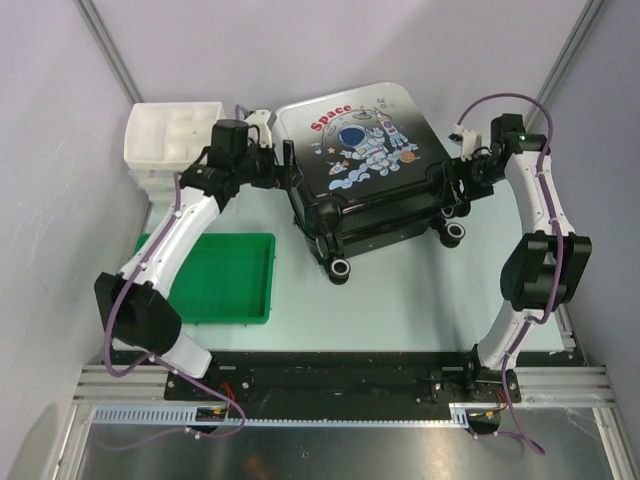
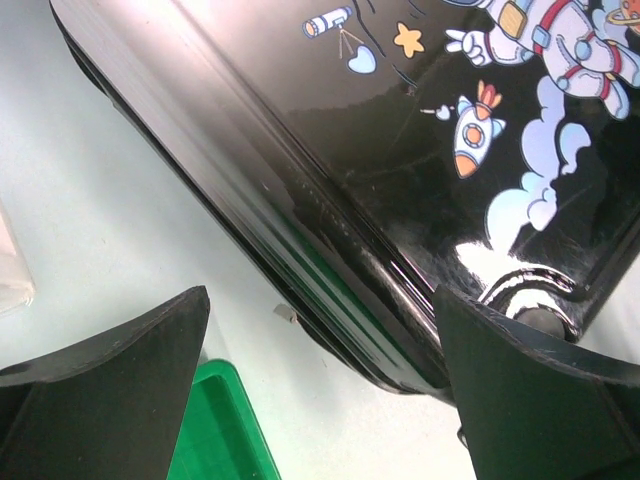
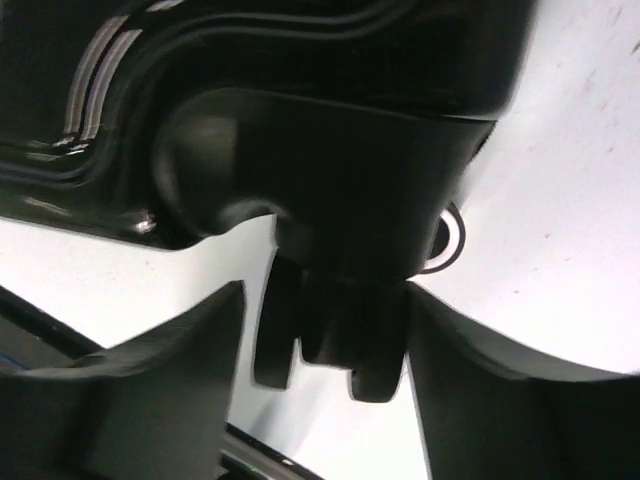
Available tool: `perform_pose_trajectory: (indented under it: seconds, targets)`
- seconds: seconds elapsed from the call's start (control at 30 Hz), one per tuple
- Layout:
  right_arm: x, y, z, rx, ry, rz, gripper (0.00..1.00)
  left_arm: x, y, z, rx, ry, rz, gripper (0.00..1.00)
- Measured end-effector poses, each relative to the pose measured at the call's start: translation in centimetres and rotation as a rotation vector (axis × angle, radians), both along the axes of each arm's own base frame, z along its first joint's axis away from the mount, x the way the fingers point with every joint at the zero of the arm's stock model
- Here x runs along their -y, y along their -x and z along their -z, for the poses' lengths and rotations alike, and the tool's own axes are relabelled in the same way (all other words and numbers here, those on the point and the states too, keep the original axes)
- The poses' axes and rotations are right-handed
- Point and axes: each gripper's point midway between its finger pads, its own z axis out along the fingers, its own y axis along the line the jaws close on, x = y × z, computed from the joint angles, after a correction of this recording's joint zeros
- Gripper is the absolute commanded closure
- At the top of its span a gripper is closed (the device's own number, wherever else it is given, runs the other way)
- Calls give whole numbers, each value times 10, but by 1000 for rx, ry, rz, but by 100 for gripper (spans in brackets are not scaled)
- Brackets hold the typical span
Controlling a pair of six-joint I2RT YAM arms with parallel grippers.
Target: Open, take out, and arrange the luggage
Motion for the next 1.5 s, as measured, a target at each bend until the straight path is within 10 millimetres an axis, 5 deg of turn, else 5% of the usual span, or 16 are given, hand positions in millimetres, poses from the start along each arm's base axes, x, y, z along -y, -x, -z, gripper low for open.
perform_pose_trajectory:
  seconds: [0.07,0.1,0.13,0.3,0.47,0.53,0.6,0.7,0.83,1.0,1.13,1.27,1.37,1.5]
  targets:
    - [4,-1,8,-24,-4,8,77,2,-6,4,-9,-1,-1,0]
    - [7,-1,10,-36,-20,31,96,4,-11,7,-14,-1,-2,0]
    - [7,-1,10,-42,-44,42,100,6,-16,9,-17,0,-2,0]
    - [1,9,6,31,-94,31,100,23,-43,21,-32,10,25,3]
    - [-17,59,6,7,-99,55,100,43,-67,23,-38,24,80,5]
    - [-35,87,7,-44,-96,69,39,48,-80,22,-24,18,95,4]
    - [-55,113,9,-94,-107,65,1,54,-93,22,-4,9,110,3]
    - [-95,157,2,-141,-173,-54,0,64,-115,21,40,-4,131,0]
    - [-108,178,-18,-141,-265,-123,0,74,-129,16,105,-19,165,0]
    - [-74,159,-52,-28,-344,-60,0,69,-103,-22,169,9,227,0]
    - [-24,132,-71,96,-301,9,0,44,-32,-72,267,-6,275,0]
    - [8,110,-56,83,-274,58,3,18,36,-101,357,-17,277,0]
    - [24,99,-37,37,-265,90,3,6,59,-85,340,-44,261,0]
    - [33,90,-23,29,-247,90,1,1,55,-43,248,-110,241,0]
